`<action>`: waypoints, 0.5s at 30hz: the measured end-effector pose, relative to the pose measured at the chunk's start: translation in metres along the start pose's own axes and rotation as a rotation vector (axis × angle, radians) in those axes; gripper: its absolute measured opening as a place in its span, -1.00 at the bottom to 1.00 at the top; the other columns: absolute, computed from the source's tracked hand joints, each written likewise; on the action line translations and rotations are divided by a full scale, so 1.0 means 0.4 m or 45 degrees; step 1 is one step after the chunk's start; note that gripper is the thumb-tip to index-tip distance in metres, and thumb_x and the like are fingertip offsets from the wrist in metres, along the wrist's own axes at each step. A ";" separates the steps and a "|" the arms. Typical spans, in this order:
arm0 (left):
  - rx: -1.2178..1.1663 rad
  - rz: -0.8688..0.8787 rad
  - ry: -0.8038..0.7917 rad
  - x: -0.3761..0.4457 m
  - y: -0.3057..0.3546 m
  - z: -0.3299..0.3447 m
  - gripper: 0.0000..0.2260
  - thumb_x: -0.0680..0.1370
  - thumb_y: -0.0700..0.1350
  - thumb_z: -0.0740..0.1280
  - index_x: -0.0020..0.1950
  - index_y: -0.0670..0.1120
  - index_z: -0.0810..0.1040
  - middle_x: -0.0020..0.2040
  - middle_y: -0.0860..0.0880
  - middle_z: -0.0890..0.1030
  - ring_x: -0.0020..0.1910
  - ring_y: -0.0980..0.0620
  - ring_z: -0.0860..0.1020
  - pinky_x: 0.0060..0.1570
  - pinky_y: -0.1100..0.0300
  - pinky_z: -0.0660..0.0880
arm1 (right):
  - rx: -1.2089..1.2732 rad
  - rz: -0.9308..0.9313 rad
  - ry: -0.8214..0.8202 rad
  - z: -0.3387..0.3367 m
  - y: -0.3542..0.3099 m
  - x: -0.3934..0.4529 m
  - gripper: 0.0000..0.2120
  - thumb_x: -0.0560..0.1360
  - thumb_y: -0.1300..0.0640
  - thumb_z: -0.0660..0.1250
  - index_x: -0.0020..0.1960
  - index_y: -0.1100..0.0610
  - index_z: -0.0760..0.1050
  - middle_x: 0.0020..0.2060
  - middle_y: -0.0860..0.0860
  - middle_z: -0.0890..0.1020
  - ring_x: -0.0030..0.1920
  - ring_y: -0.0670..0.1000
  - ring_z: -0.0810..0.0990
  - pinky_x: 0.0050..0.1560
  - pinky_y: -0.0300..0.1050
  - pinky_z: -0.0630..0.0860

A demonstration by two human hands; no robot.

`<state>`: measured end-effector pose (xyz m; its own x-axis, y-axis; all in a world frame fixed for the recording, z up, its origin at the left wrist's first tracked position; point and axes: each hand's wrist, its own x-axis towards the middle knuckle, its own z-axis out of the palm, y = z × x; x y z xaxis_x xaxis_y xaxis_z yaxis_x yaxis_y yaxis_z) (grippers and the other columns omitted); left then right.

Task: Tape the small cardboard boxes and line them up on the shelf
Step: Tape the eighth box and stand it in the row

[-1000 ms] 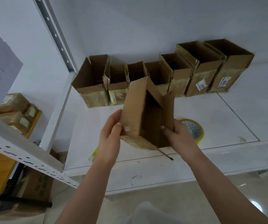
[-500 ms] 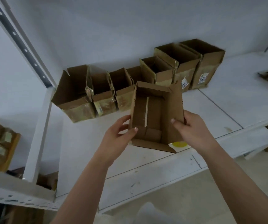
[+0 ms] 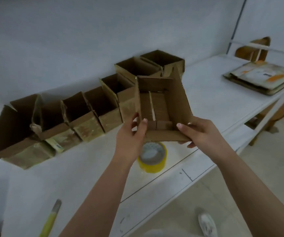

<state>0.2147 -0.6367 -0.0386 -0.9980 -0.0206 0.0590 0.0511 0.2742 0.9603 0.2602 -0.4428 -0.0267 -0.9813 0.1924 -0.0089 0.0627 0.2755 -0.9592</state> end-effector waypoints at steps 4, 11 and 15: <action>0.049 -0.006 -0.085 0.055 0.020 0.197 -0.62 0.57 0.16 0.30 0.38 0.13 0.43 0.21 0.03 0.56 0.13 0.01 0.58 0.10 0.04 0.57 | -0.014 0.057 0.130 -0.155 0.089 0.115 -0.87 0.56 0.17 0.35 -0.13 0.06 0.63 -0.26 0.03 0.69 -0.27 0.02 0.69 -0.33 -0.18 0.61; 0.172 -0.012 -0.155 0.175 0.096 0.571 -0.51 0.59 0.19 0.24 0.48 0.03 0.34 0.33 0.01 0.51 0.13 0.15 0.45 0.09 0.26 0.40 | -0.058 0.176 0.110 -0.496 0.190 0.361 -0.91 0.54 0.20 0.37 -0.12 0.13 0.64 -0.17 0.09 0.68 -0.30 0.07 0.70 -0.19 -0.04 0.67; 0.236 -0.073 -0.150 0.238 0.114 0.640 -0.41 0.59 0.21 0.24 0.54 -0.02 0.22 0.43 -0.02 0.41 0.36 -0.01 0.42 0.26 0.15 0.37 | 0.052 0.276 0.012 -0.559 0.223 0.503 -0.92 0.54 0.24 0.38 -0.06 0.26 0.60 -0.19 0.17 0.69 -0.31 0.11 0.71 -0.29 -0.14 0.66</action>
<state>0.1129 -0.3801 -0.0592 -0.9970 0.0683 -0.0370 -0.0025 0.4478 0.8941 0.1091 -0.1690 -0.0511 -0.9439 0.2518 -0.2136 0.2643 0.1884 -0.9458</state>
